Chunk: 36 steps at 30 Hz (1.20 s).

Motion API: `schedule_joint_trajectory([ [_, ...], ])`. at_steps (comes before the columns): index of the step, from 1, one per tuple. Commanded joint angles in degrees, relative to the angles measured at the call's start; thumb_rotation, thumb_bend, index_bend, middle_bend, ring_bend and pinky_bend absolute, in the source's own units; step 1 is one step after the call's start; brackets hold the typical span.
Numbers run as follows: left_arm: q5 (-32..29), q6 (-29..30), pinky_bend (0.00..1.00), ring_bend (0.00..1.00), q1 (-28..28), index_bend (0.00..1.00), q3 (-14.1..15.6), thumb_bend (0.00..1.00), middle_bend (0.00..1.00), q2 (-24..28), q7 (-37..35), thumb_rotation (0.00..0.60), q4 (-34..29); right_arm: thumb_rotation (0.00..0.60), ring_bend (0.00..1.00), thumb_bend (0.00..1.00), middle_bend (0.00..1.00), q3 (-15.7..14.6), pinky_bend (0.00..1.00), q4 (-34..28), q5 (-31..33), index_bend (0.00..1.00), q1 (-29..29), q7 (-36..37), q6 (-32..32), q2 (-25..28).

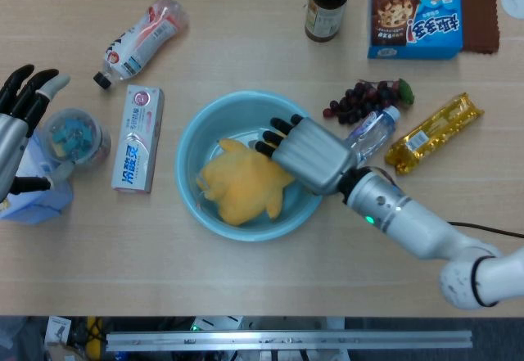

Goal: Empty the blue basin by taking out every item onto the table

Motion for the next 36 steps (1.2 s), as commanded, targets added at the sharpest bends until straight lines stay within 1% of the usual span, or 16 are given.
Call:
schedule_joint_trajectory([
  [1, 0.5, 0.2, 0.28, 0.05, 0.8, 0.07, -0.4, 0.22, 0.10, 0.4, -0.9, 0.482, 0.1, 0.600, 0.19, 0.00, 0.30, -0.3, 0.38, 2.4, 3.1, 0.20, 2.7, -2.1, 0.9, -3.0],
  [10, 1.6, -0.7, 0.28, 0.06, 2.4, 0.07, -1.2, 0.22, 0.10, 1.7, -4.0, 0.482, 0.6, 0.600, 0.19, 0.00, 0.30, -1.5, 0.38, 7.1, 10.8, 0.20, 8.3, -6.4, 2.6, -8.0],
  [15, 2.3, -1.0, 0.28, 0.05, 3.1, 0.07, -1.6, 0.22, 0.10, 1.8, -5.0, 0.481, 1.1, 0.600, 0.19, 0.00, 0.30, -2.4, 0.38, 8.7, 14.4, 0.20, 10.8, -9.1, 4.1, -9.6],
  [17, 2.7, -1.2, 0.29, 0.05, 3.3, 0.07, -1.8, 0.22, 0.10, 1.9, -5.4, 0.483, 1.1, 0.600, 0.20, 0.01, 0.32, -2.6, 0.38, 9.3, 15.3, 0.22, 11.6, -9.5, 4.7, -10.4],
  [18, 2.8, -1.3, 0.29, 0.05, 3.4, 0.07, -1.9, 0.22, 0.10, 1.9, -5.6, 0.484, 1.2, 0.600, 0.22, 0.03, 0.34, -2.6, 0.39, 9.7, 15.4, 0.25, 11.9, -9.5, 4.9, -10.7],
  [19, 3.0, -1.2, 0.29, 0.05, 3.6, 0.07, -2.0, 0.22, 0.10, 1.9, -5.8, 0.483, 1.2, 0.600, 0.26, 0.07, 0.38, -2.6, 0.42, 10.1, 15.5, 0.32, 12.2, -9.2, 5.1, -11.1],
  [20, 3.1, -1.2, 0.28, 0.05, 3.7, 0.07, -2.1, 0.22, 0.10, 2.0, -5.9, 0.483, 1.2, 0.600, 0.29, 0.10, 0.41, -2.5, 0.45, 10.5, 15.3, 0.36, 12.4, -8.8, 5.1, -11.3],
  [21, 3.2, -1.2, 0.28, 0.05, 3.8, 0.07, -2.2, 0.22, 0.10, 2.1, -6.0, 0.483, 1.2, 0.600, 0.35, 0.15, 0.45, -2.5, 0.51, 11.0, 15.2, 0.43, 12.5, -8.5, 5.3, -11.6],
  [22, 3.3, -1.2, 0.28, 0.05, 4.0, 0.07, -2.3, 0.22, 0.10, 2.1, -5.9, 0.484, 1.3, 0.600, 0.40, 0.20, 0.49, -2.5, 0.56, 11.7, 14.8, 0.48, 12.6, -7.9, 5.5, -11.9],
  [24, 3.6, -0.9, 0.28, 0.05, 4.3, 0.07, -2.5, 0.22, 0.10, 2.0, -5.7, 0.484, 1.6, 0.600, 0.48, 0.25, 0.54, -2.5, 0.65, 12.5, 13.9, 0.55, 12.6, -6.8, 5.8, -12.3],
  [27, 3.6, -1.0, 0.28, 0.06, 4.7, 0.07, -2.8, 0.22, 0.10, 2.2, -6.2, 0.485, 1.6, 0.600, 0.55, 0.29, 0.59, -2.4, 0.73, 12.7, 12.1, 0.60, 12.3, -4.6, 6.2, -12.2],
  [30, 3.6, -1.2, 0.28, 0.05, 4.9, 0.07, -3.1, 0.22, 0.10, 2.3, -6.4, 0.485, 1.6, 0.600, 0.60, 0.33, 0.61, -2.4, 0.78, 11.7, 9.9, 0.63, 11.9, -2.3, 6.4, -11.2],
  [32, 3.9, -1.3, 0.28, 0.05, 5.0, 0.07, -3.4, 0.22, 0.10, 2.3, -6.4, 0.484, 1.6, 0.600, 0.61, 0.34, 0.61, -2.2, 0.79, 10.6, 8.6, 0.64, 11.6, -0.9, 6.6, -10.2],
  [36, 4.0, -1.4, 0.28, 0.06, 5.0, 0.07, -3.9, 0.22, 0.10, 2.3, -6.3, 0.484, 1.5, 0.600, 0.61, 0.34, 0.61, -1.7, 0.79, 7.5, 5.5, 0.64, 11.0, 1.8, 7.6, -7.9],
])
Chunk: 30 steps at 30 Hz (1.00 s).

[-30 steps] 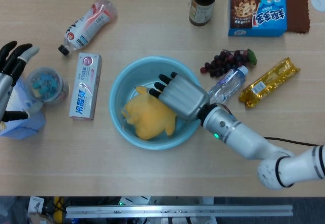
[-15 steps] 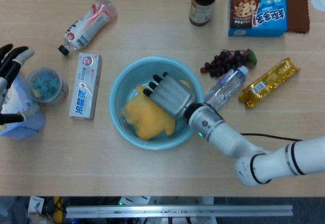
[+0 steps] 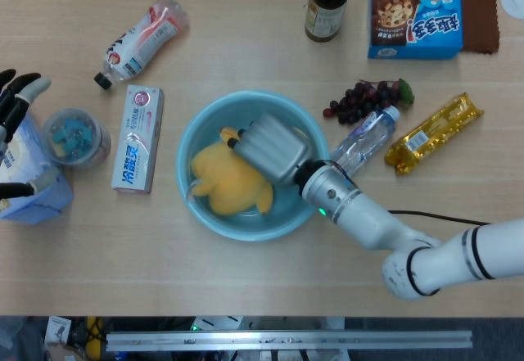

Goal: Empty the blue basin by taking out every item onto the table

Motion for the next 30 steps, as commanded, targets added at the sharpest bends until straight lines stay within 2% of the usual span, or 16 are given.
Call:
schedule_joint_trajectory([
  [1, 0.0, -0.1, 0.28, 0.06, 0.1, 0.07, -0.4, 0.22, 0.10, 0.0, 0.1, 0.485, -0.1, 0.600, 0.61, 0.34, 0.61, 0.6, 0.79, -3.1, -3.1, 0.64, -0.8, 2.3, 1.4, 2.4],
  [6, -0.3, -0.3, 0.28, 0.05, 0.2, 0.07, -1.0, 0.22, 0.10, 0.2, 0.5, 0.486, -0.4, 0.600, 0.61, 0.33, 0.61, 1.5, 0.79, -9.0, -6.8, 0.64, -2.4, 4.2, 4.7, 7.5],
  [11, -0.3, 0.0, 0.28, 0.05, 0.7, 0.07, -1.5, 0.22, 0.10, 0.2, 0.2, 0.500, -0.1, 0.600, 0.61, 0.33, 0.61, 1.4, 0.79, -16.6, -10.1, 0.64, -6.1, 7.6, 8.5, 16.5],
  [16, 0.1, 0.3, 0.28, 0.06, 1.1, 0.07, -1.8, 0.22, 0.10, 0.3, -0.7, 0.503, 0.5, 0.600, 0.61, 0.33, 0.61, 0.3, 0.79, -20.5, -13.8, 0.64, -10.7, 11.0, 12.1, 25.8],
  [22, 1.0, 0.7, 0.28, 0.06, 1.3, 0.07, -2.3, 0.22, 0.10, 0.0, -1.1, 0.506, 0.4, 0.600, 0.61, 0.33, 0.61, -2.6, 0.79, -19.7, -15.9, 0.64, -15.9, 14.8, 13.4, 34.3],
  [30, 2.9, 0.7, 0.28, 0.06, 1.5, 0.07, -2.2, 0.22, 0.10, -0.6, -0.1, 0.507, -0.1, 0.600, 0.61, 0.32, 0.61, -5.2, 0.79, -14.3, -16.2, 0.64, -20.9, 20.2, 12.8, 38.1],
])
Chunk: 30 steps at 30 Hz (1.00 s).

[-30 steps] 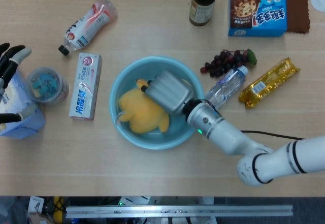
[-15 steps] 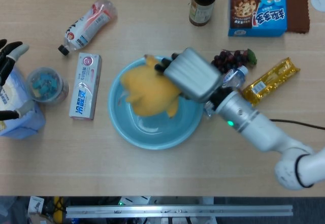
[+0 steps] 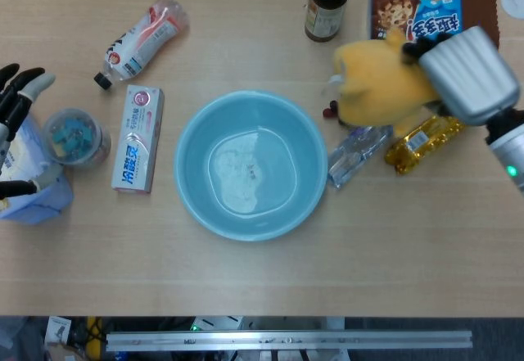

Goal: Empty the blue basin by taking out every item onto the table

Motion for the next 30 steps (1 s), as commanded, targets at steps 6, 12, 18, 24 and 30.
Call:
schedule_joint_trajectory([
  [6, 0.1, -0.7, 0.28, 0.06, -0.1, 0.07, -0.3, 0.22, 0.10, -0.4, 0.3, 0.510, -0.2, 0.600, 0.58, 0.31, 0.59, -0.6, 0.78, 7.8, 1.9, 0.64, -3.6, 3.8, -1.5, 0.0],
  [12, 0.0, -0.4, 0.28, 0.05, 0.1, 0.07, -0.5, 0.22, 0.10, -0.6, -0.2, 0.509, 0.3, 0.600, 0.43, 0.29, 0.44, -0.5, 0.65, 10.4, 4.9, 0.38, -3.9, 1.6, -3.8, -1.9],
  [18, -0.8, -0.6, 0.28, 0.06, 0.4, 0.07, -0.7, 0.22, 0.10, -1.0, -1.1, 0.514, 1.9, 0.600, 0.19, 0.28, 0.21, -0.6, 0.42, 9.5, 6.0, 0.05, -5.0, -0.1, -3.3, -2.0],
  [24, -1.0, 0.8, 0.28, 0.06, 1.2, 0.07, -1.1, 0.22, 0.10, -1.6, -1.5, 0.522, 3.6, 0.600, 0.12, 0.27, 0.14, -0.9, 0.36, 4.4, 4.6, 0.00, -7.8, -0.5, 0.4, 0.9],
  [30, -1.2, 2.6, 0.27, 0.06, 2.2, 0.07, -1.4, 0.22, 0.10, -2.3, -0.2, 0.568, 5.2, 0.600, 0.16, 0.27, 0.22, -1.9, 0.39, 0.9, -2.5, 0.04, -13.6, 3.5, 8.7, 4.0],
])
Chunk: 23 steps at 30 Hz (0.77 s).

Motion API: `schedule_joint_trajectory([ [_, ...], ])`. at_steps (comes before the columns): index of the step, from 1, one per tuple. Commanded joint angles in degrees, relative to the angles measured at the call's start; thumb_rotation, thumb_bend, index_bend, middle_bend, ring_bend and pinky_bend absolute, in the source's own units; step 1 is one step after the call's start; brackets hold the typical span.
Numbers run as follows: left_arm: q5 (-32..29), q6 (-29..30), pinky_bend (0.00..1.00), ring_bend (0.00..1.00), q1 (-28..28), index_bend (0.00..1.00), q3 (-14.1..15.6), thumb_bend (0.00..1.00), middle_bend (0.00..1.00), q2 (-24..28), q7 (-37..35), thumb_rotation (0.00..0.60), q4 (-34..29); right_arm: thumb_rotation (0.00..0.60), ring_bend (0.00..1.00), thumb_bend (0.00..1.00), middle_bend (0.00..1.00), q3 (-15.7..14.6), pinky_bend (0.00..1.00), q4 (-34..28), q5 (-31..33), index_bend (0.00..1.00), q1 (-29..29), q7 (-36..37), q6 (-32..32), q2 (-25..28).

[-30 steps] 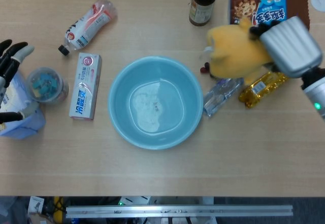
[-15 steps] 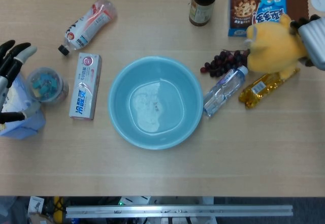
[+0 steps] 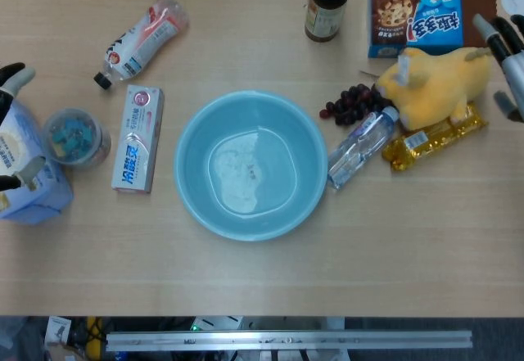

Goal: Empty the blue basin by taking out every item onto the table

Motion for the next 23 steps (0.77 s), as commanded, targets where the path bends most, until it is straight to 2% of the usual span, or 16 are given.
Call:
schedule_joint_trajectory([
  [1, -0.4, 1.1, 0.27, 0.06, 0.7, 0.07, -0.3, 0.22, 0.10, -0.5, 1.2, 0.577, 0.8, 0.600, 0.18, 0.27, 0.24, -1.1, 0.41, -2.2, -5.2, 0.06, -4.9, 3.2, 6.4, 2.4],
  [7, -3.3, 2.9, 0.26, 0.06, 2.4, 0.07, -1.0, 0.22, 0.10, -1.9, 4.1, 0.599, 2.4, 0.600, 0.27, 0.27, 0.32, -3.5, 0.49, -3.7, -11.2, 0.17, -13.6, 6.2, 16.9, 4.7],
  [14, -4.8, 5.0, 0.26, 0.06, 4.6, 0.07, -0.8, 0.22, 0.10, -3.3, 6.9, 0.600, 3.3, 0.600, 0.31, 0.27, 0.35, -5.7, 0.52, -3.2, -14.8, 0.20, -21.6, 9.5, 24.1, 5.7],
  [23, -4.2, 8.5, 0.25, 0.06, 7.0, 0.07, -0.7, 0.22, 0.10, -5.5, 9.7, 0.600, 3.9, 0.600, 0.31, 0.27, 0.35, -5.5, 0.52, -2.9, -17.2, 0.20, -26.9, 10.5, 27.2, 5.9],
])
